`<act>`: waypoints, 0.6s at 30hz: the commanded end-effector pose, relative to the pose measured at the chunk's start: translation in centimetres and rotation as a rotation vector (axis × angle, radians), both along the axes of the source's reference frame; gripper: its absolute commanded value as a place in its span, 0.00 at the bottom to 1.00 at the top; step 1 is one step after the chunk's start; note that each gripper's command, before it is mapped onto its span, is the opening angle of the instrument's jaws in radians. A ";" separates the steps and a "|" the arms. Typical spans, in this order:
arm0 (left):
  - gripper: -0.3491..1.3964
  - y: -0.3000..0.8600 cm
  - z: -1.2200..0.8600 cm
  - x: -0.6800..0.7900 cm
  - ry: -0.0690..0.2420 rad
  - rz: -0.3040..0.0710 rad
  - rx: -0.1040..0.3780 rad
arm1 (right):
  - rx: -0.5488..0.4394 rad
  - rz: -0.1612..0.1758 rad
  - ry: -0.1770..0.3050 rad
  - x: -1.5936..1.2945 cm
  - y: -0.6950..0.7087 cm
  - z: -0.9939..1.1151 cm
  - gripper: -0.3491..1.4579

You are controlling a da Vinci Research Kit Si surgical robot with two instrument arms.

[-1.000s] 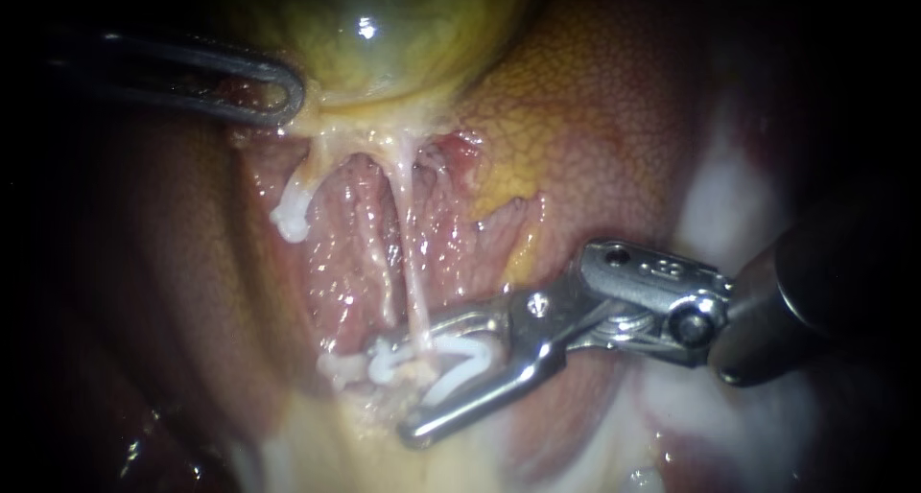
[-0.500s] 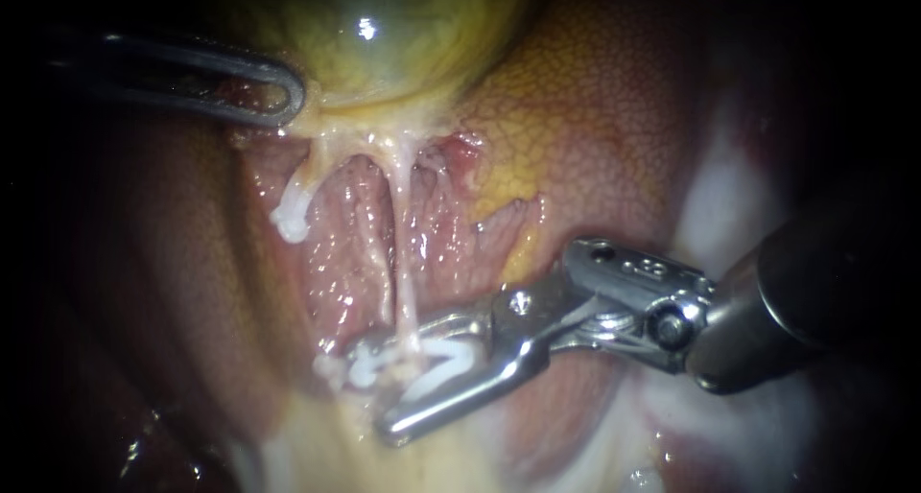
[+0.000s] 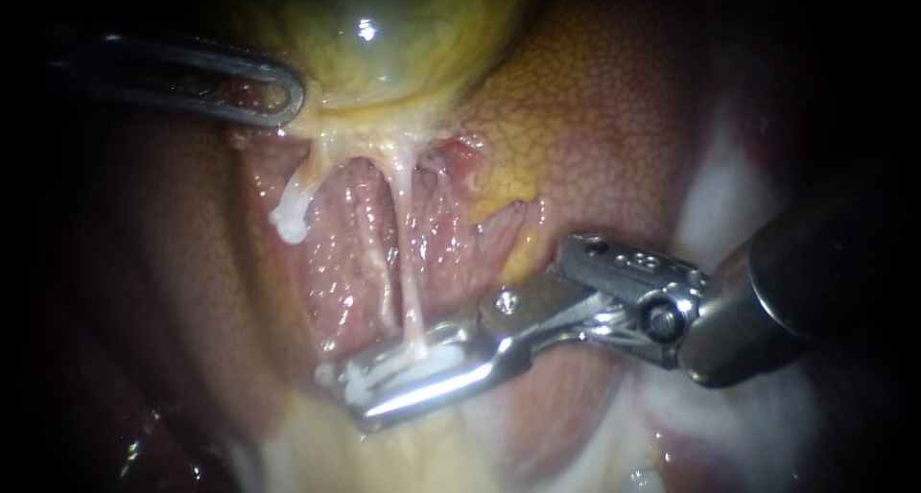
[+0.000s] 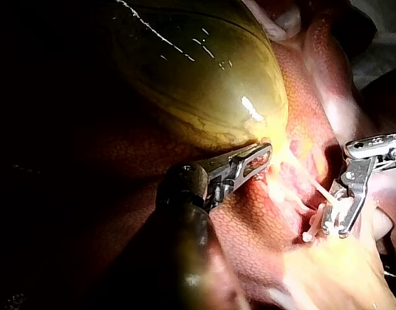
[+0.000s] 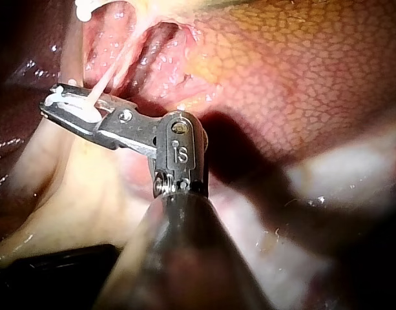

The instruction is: Clipping first clip right tube

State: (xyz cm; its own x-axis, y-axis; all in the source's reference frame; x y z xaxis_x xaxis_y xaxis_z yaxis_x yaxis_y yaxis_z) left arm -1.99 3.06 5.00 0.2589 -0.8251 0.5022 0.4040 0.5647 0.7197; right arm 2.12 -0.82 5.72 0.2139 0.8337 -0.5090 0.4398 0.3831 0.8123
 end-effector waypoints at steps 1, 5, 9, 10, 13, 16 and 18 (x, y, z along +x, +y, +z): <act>0.00 0.00 0.00 0.00 0.000 0.000 0.000 | 0.005 -0.002 -0.002 -0.01 0.00 0.01 0.00; 0.00 0.00 0.00 0.00 0.000 0.000 0.000 | 0.037 0.025 -0.037 -0.03 0.02 0.02 0.00; 0.00 0.00 0.00 0.01 0.000 0.001 0.000 | 0.011 0.010 -0.114 -0.05 0.00 0.00 0.00; 0.00 0.00 0.00 0.01 0.000 0.001 0.000 | 0.006 0.007 -0.125 -0.05 -0.01 -0.01 0.00; 0.00 0.00 0.00 0.01 0.000 0.001 0.000 | -0.001 0.008 -0.141 -0.04 -0.03 -0.02 0.00; 0.00 0.00 0.00 0.01 0.000 0.001 0.000 | -0.017 0.009 -0.180 -0.04 -0.04 -0.02 0.00; 0.00 0.00 0.00 0.01 0.000 0.001 0.000 | -0.025 0.008 -0.202 -0.04 -0.04 -0.02 0.00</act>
